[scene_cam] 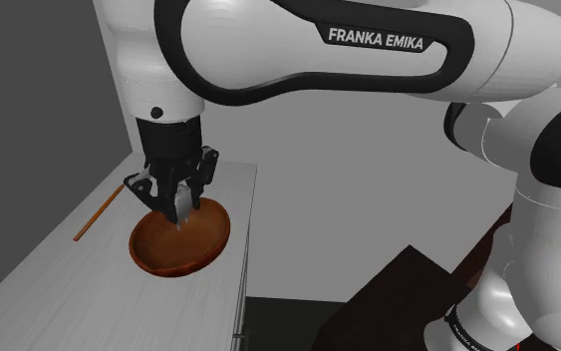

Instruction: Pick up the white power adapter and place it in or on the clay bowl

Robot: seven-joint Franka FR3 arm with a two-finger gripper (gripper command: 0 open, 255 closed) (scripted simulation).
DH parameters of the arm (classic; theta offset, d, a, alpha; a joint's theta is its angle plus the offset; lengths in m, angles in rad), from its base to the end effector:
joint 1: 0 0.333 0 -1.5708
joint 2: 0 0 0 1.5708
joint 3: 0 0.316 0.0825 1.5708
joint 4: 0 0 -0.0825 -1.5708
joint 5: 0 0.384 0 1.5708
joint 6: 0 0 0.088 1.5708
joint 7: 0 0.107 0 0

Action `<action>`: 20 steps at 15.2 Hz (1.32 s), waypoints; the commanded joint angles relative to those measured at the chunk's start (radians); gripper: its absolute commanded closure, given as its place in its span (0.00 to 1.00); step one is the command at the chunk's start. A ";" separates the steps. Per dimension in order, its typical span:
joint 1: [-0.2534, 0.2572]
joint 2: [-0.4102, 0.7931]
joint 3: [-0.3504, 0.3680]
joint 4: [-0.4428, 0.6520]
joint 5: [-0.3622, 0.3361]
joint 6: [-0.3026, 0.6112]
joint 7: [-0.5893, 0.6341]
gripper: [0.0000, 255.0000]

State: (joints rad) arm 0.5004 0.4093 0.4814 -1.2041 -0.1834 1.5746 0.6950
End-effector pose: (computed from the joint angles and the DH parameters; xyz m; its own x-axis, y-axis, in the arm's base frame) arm 0.4388 0.5008 0.5680 0.9683 0.2497 0.0014 0.2497 -0.9683 -0.0037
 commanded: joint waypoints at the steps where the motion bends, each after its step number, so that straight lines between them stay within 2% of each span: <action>1: 0.000 0.000 0.000 0.000 0.000 0.000 0.000 1.00; 2: 0.000 0.000 0.000 0.000 0.000 0.000 0.000 1.00; 3: 0.000 0.000 0.000 0.000 0.000 0.000 0.000 0.00; 8: 0.000 0.000 0.000 0.000 0.000 0.000 0.000 0.00; 12: 0.054 0.073 -0.004 0.247 -0.033 -0.174 -0.001 0.00; 20: 0.055 0.073 -0.004 0.247 -0.033 -0.174 -0.001 0.00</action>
